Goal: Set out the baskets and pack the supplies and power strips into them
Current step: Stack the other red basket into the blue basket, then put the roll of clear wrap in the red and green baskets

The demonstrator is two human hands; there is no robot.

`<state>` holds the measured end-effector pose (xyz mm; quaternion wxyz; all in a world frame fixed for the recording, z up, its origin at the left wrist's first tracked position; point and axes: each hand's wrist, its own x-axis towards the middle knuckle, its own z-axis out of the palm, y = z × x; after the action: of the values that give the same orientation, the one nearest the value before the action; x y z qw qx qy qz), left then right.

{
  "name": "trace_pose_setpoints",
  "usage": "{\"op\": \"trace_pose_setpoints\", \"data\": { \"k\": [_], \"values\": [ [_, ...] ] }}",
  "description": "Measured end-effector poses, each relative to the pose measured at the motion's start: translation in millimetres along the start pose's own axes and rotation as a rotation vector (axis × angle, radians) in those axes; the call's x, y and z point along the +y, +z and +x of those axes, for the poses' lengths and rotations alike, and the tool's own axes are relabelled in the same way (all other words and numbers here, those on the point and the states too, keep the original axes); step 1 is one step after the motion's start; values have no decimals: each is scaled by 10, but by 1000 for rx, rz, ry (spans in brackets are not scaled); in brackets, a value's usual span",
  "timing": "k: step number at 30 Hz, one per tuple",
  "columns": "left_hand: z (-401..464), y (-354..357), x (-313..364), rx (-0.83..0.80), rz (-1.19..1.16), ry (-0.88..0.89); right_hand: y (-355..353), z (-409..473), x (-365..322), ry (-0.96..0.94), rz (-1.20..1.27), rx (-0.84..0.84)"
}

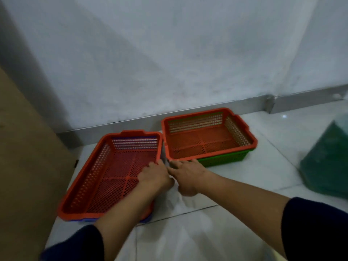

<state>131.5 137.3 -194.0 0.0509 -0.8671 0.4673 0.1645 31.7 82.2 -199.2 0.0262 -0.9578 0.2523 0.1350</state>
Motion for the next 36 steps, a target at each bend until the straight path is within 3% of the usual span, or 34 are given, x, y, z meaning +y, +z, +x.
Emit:
{"op": "trace_pose_setpoints", "data": {
  "k": [7,12,15,18,23,25,29,36],
  "values": [
    [-179,-563,1243,90,311,445,15,-1022,975,203,-22,114],
    [-375,-455,2213,155,511,714,305,-2066,1718,454,-16,9],
    [-601,-156,2730,119,543,838,588,-2759,2023,618,39,-57],
    [-809,230,2985,-22,496,918,864,-3291,2148,699,54,-70],
    [-1137,761,2989,-536,295,883,1204,-3694,1987,548,284,-199],
    [-1207,908,2920,-660,256,854,1283,-3714,1935,469,278,-191],
    [-1180,1085,2755,-570,314,943,1383,-3660,1920,373,134,-134],
    [-1211,1158,2565,-521,225,900,1379,-3395,1849,333,-48,-187]
  ]
}}
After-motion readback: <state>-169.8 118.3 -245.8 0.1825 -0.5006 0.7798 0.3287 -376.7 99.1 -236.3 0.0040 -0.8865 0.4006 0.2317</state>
